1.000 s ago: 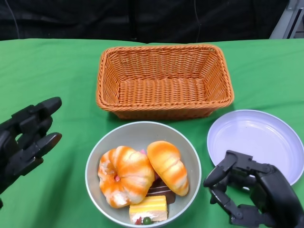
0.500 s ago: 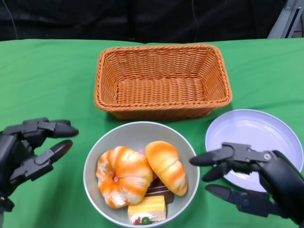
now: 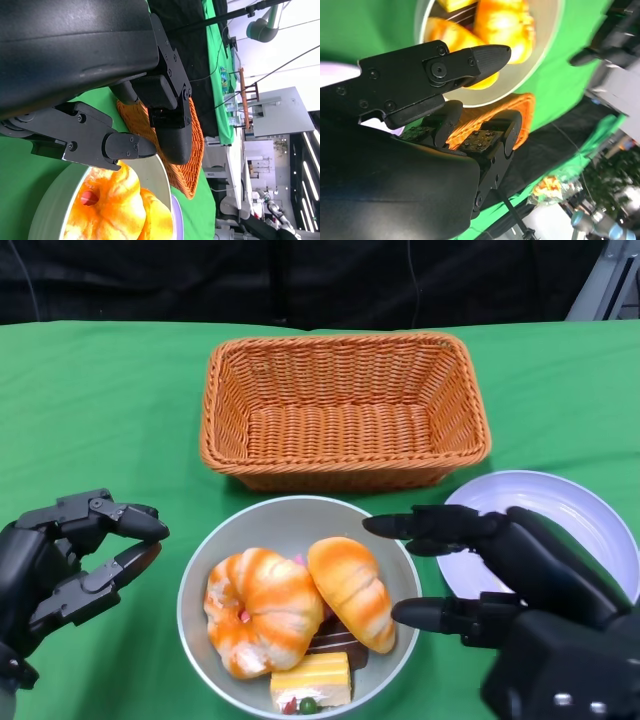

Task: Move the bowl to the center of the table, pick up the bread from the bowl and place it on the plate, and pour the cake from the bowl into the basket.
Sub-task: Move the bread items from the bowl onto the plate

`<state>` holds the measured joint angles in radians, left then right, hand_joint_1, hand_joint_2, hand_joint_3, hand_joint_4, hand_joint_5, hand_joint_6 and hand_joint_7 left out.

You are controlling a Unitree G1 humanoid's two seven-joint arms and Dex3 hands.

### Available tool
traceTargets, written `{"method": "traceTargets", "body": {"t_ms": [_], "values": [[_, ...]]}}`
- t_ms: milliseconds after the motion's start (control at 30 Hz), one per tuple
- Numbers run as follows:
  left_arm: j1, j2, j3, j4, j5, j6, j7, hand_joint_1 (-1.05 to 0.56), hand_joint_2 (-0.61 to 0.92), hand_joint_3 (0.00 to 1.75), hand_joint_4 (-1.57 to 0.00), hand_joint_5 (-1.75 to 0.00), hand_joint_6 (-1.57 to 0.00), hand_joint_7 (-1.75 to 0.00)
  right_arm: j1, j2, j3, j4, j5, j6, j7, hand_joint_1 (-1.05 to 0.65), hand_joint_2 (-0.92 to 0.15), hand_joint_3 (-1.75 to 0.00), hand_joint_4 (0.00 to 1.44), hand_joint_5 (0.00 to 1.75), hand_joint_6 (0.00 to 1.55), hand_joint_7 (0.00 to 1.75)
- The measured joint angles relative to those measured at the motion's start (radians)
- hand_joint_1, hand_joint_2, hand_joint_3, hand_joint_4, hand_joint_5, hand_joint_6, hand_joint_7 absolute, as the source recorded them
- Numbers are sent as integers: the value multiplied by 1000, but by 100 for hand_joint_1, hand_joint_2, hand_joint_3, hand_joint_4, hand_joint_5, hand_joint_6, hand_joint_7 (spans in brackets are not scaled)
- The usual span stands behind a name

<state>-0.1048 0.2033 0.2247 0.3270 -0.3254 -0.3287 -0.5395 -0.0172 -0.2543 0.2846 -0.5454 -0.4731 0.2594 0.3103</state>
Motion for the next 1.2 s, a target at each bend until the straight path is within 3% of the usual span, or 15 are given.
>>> {"method": "traceTargets", "body": {"t_ms": [267, 400, 700, 900, 1033, 1133, 1200], "values": [[-5, -9, 2, 6, -8, -1, 0, -13, 92, 30, -69, -140, -89, -85, -99, -1, 86, 10, -105, 107, 99, -85, -92, -22, 52, 19, 46, 0], [-9, -17, 3, 10, -8, -1, 1, -14, 92, 30, -69, -141, -89, -86, -181, 3, 175, 103, -171, 143, 149, -90, -92, -26, 51, 16, 42, 0], [-8, -36, 1, 10, -6, -4, 19, -13, 92, 33, -69, -141, -88, -87, -273, 46, 269, 234, -261, 172, 165, -97, -92, -35, 46, 11, 38, 0], [-4, -46, 3, -2, -23, -2, 19, -14, 92, 33, -69, -139, -88, -87, -351, 47, 386, 326, -461, 168, 167, -104, -92, -41, 43, 9, 38, 1], [1, -47, 3, -6, -22, -4, 25, -14, 92, 34, -70, -140, -88, -87, -359, 62, 439, 380, -566, 147, 124, -102, -92, -40, 46, 11, 40, 2], [1, -47, 3, -7, -23, -7, 25, -13, 92, 35, -70, -140, -88, -87, -354, 68, 457, 407, -623, 128, 80, -89, -92, -30, 58, 16, 47, 3], [1, -47, 3, -7, -26, -7, 24, -14, 92, 34, -69, -139, -88, -86, -346, 73, 462, 430, -656, 115, 30, -73, -92, -17, 71, 28, 55, 4]]}}
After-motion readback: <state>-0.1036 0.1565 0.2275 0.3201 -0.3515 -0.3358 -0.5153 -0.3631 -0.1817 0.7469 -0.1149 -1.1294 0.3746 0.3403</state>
